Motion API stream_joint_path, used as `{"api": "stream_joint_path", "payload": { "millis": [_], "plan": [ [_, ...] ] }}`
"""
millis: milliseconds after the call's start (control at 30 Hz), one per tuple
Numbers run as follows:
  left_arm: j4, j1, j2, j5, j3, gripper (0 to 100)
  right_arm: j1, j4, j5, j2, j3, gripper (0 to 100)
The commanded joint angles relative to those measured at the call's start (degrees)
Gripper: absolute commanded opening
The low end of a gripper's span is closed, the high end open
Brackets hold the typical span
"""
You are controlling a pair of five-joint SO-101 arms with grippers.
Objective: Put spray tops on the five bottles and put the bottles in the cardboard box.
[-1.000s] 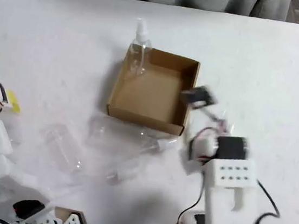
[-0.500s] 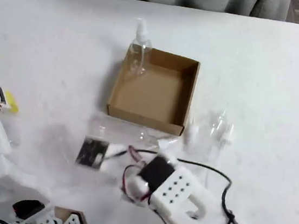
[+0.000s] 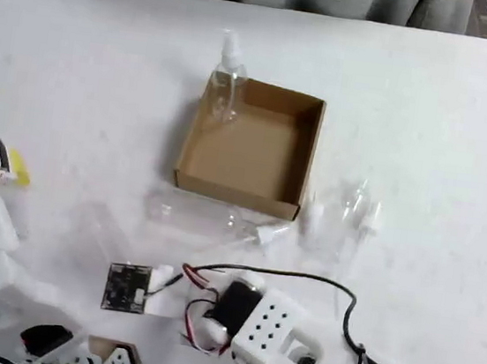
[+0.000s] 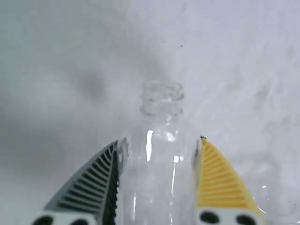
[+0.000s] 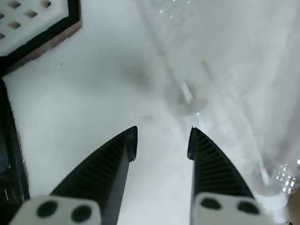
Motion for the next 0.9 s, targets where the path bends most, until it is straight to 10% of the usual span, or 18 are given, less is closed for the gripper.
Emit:
{"api": "stream_joint_path", "payload": {
  "millis": [0,567,867],
  "plan": [
    [0.3,-0.1,-3.4,-0.4,-3.6,2,0.9,-1.5,0.2,0.0,-0.4,14.6],
    [0.4,0.0,-3.4,-0.8,-4.1,2,4.6,-11.2,4.9,17.6,-2.0,21.7],
    [0.4,0.0,-3.4,-0.8,-4.1,2,12.2,-2.6,5.1,18.3,-10.2,2.9]
  ]
}}
